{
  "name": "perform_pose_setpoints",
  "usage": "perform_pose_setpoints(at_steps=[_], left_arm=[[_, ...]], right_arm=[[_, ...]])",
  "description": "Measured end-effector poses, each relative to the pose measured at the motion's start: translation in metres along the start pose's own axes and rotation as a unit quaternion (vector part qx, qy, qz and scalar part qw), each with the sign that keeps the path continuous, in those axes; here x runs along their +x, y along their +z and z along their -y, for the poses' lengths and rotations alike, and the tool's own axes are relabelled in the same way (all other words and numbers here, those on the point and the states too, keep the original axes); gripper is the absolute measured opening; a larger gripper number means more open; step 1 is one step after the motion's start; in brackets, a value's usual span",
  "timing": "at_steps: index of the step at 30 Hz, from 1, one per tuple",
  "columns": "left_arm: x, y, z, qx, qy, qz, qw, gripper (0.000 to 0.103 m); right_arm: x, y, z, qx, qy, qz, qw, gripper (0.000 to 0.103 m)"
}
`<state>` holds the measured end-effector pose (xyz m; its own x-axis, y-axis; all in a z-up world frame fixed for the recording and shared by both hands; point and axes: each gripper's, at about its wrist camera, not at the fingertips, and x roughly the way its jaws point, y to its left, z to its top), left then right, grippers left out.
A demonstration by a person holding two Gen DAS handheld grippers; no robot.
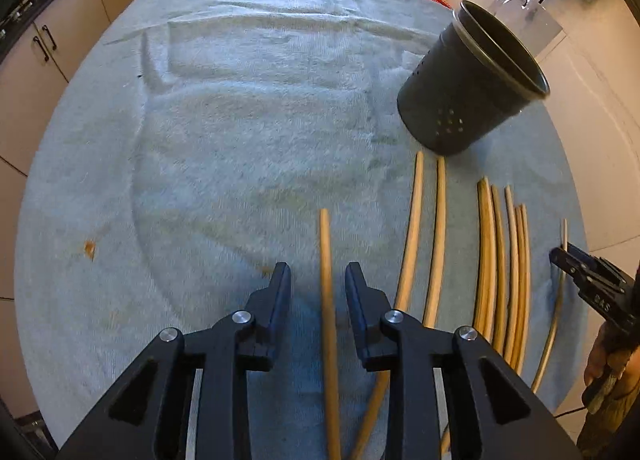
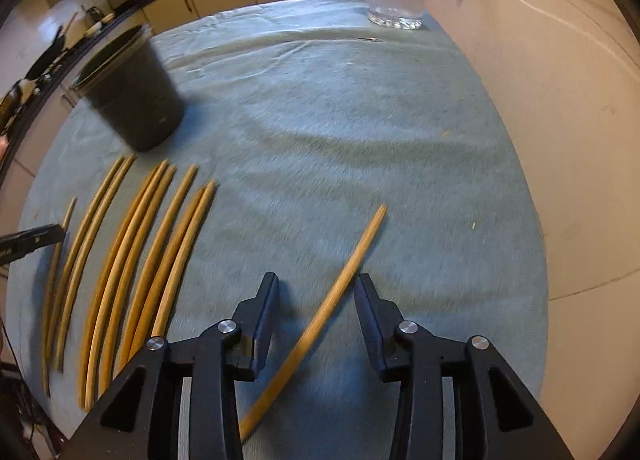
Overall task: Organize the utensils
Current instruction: 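Close the left tool on one chopstick while the right tool grasps another chopstick, then lift both held chopsticks upright and carry them over the black holder cup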
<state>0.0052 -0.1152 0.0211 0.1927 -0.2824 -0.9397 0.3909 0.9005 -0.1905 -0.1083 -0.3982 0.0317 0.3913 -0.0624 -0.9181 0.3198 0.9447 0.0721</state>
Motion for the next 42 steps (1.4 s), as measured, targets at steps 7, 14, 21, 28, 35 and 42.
perform_pose_setpoints(at_steps=[7,14,21,28,35,42], left_arm=[[0.003,0.010,0.000,0.005,-0.004,-0.004,1.0000,0.027],[0.008,0.006,0.000,0.005,-0.012,0.031,0.9994,0.005],[-0.055,-0.022,0.004,0.025,-0.015,0.119,0.9925,0.005],[-0.132,-0.051,0.023,0.045,-0.016,0.239,0.9699,0.005],[-0.180,-0.098,0.041,0.069,0.000,0.322,0.9442,0.005],[-0.197,-0.128,0.048,0.077,-0.002,0.344,0.9358,0.005]], right_arm=[[0.015,0.036,-0.003,-0.018,-0.035,-0.048,0.998,0.042],[0.019,0.050,-0.012,-0.028,-0.027,-0.048,0.998,0.007],[-0.014,0.036,-0.016,-0.007,0.035,0.014,0.999,0.006],[-0.096,0.008,-0.025,-0.009,0.078,0.133,0.988,0.006],[-0.154,-0.029,-0.038,-0.027,0.085,0.225,0.970,0.006],[-0.199,-0.053,-0.043,-0.042,0.101,0.276,0.955,0.006]])
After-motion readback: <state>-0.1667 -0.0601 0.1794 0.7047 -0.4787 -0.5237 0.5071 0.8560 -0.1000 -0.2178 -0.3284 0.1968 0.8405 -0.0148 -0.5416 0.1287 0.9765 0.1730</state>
